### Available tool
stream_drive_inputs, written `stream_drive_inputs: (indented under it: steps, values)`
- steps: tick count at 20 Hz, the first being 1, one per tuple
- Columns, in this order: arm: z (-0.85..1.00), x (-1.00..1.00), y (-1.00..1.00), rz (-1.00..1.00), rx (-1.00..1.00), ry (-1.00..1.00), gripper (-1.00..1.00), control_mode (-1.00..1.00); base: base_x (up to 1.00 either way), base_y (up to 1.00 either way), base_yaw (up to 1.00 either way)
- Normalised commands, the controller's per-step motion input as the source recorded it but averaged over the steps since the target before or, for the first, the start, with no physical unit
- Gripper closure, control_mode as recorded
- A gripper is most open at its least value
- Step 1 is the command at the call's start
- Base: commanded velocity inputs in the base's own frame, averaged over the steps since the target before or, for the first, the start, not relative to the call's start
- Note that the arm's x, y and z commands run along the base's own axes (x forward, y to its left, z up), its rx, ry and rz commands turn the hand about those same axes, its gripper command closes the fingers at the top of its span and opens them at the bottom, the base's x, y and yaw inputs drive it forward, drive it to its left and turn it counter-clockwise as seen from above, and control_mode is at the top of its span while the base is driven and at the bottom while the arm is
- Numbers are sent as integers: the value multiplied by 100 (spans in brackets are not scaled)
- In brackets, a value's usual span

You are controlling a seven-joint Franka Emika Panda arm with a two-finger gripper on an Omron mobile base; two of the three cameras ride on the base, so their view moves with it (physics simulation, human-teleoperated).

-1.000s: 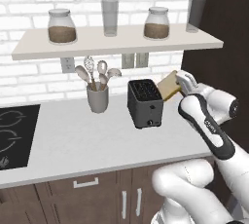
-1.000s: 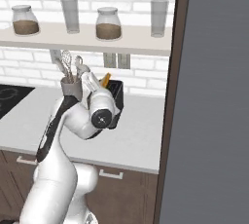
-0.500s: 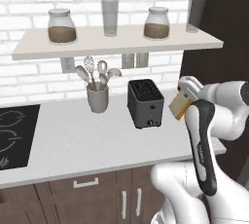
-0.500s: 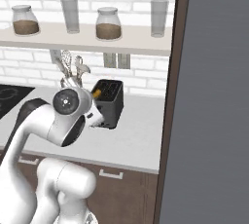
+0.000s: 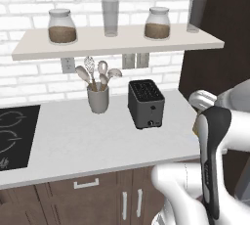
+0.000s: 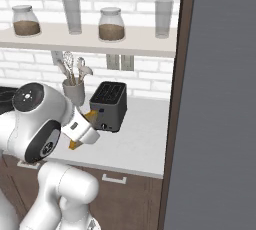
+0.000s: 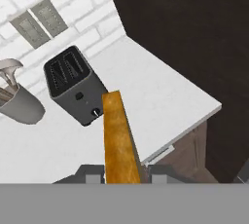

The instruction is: Start the toaster. Once the lever pops up, take the bread to the plate on the dining counter.

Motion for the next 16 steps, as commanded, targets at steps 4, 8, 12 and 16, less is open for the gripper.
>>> stream_drive_inputs:
  steps: [4,8,12,16]
  values:
    - [0,-48,0,0,-13,0,100,-100,0,0,0]
    - [-9,-15,0,0,-2,-2,100,-100,0,0,0]
    - [-9,0,0,1,-1,-3,100,-100,0,0,0]
    - [-6,0,0,0,-3,0,100,-100,0,0,0]
